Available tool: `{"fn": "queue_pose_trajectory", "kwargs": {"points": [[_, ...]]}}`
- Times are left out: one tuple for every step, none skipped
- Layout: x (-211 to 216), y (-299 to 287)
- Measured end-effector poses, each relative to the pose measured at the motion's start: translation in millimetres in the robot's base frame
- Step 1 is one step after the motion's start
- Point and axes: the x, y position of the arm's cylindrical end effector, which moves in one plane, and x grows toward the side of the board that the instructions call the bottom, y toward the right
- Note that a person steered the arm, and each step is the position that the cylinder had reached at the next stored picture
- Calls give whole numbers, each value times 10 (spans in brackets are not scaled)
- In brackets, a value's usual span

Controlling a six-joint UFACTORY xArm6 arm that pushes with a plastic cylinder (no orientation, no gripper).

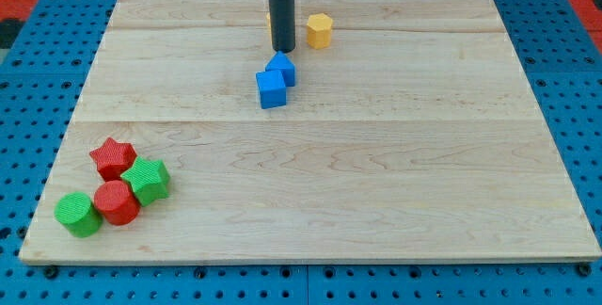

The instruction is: Push the yellow heart into the yellow hexagon

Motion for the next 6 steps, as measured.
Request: {"fn": "queue_pose_trajectory", "kwargs": {"points": [[-309, -326], [-538, -508], [-530, -119], [-378, 170], [-296, 180], [-293, 569]]}}
